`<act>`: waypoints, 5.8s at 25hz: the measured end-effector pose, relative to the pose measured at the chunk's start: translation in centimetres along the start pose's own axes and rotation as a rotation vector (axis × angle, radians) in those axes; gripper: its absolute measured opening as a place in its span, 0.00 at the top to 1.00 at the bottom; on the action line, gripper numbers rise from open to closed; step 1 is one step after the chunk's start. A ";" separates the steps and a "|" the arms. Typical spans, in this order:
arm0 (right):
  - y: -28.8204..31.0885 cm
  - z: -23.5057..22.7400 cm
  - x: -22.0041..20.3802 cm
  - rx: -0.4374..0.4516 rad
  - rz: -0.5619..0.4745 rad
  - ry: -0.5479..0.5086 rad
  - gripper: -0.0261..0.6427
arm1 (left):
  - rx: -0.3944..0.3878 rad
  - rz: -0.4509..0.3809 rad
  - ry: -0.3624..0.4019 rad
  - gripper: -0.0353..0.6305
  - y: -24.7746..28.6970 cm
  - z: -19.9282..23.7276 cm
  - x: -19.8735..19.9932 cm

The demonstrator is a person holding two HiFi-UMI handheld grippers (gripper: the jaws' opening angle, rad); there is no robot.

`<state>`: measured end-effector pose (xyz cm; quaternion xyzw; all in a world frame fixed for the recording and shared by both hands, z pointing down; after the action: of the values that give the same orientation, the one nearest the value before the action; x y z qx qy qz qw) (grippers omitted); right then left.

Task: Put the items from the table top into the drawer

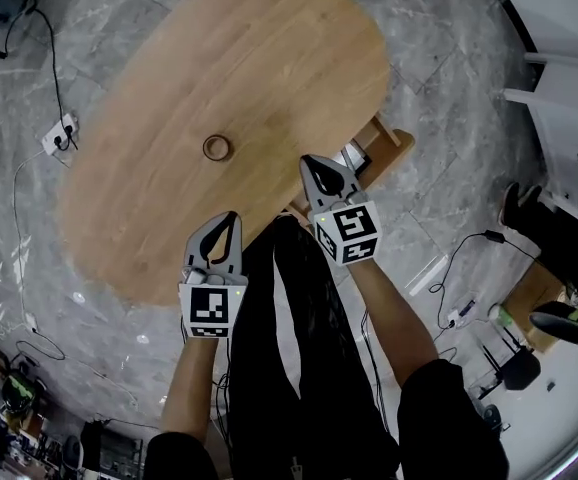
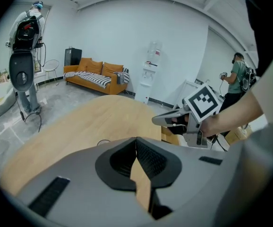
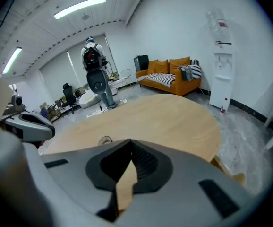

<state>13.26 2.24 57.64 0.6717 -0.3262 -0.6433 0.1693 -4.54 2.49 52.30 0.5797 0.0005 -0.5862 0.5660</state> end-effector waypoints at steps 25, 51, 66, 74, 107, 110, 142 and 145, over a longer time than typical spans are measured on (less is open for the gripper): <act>11.2 8.9 1.3 0.174 0.225 -0.259 0.80 | 0.166 -0.070 -0.189 0.93 -6.1 7.4 -3.9; 16.1 9.1 -0.2 0.103 0.434 -0.346 0.86 | 0.215 -0.069 -0.247 0.93 -7.4 10.2 -5.2; 12.8 6.2 0.0 0.094 0.355 -0.219 0.90 | 0.165 -0.051 -0.186 0.93 -5.8 8.5 -3.9; 10.1 2.7 -1.2 0.039 0.334 -0.142 0.90 | 0.109 -0.023 -0.128 0.93 -3.7 6.0 -3.4; -4.3 -7.6 -14.9 -0.187 0.383 0.183 0.90 | -0.115 0.077 0.078 0.93 3.4 -5.1 -1.2; -3.4 -7.2 -16.3 -0.173 0.430 0.180 0.90 | -0.109 0.083 0.077 0.93 3.3 -5.1 -1.6; -2.8 -6.4 -13.4 -0.197 0.355 0.207 0.92 | -0.054 0.096 0.011 0.93 2.3 -2.9 -3.1; -4.6 -4.8 -10.1 -0.179 0.252 0.205 0.95 | -0.047 0.065 0.010 0.93 2.1 -3.5 -1.3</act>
<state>19.37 11.28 62.79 0.6697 -0.3302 -0.5717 0.3399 -1.19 4.93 53.43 0.5688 -0.0018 -0.5645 0.5982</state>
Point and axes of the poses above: the fingertips, and each gripper's own axes: y forward along the fingers, z to its left, x out of its top, the point moved 4 cm from there along -y, backward along the fingers, and after that the axes turned 10 degrees about -y, right-handed, at the moved point
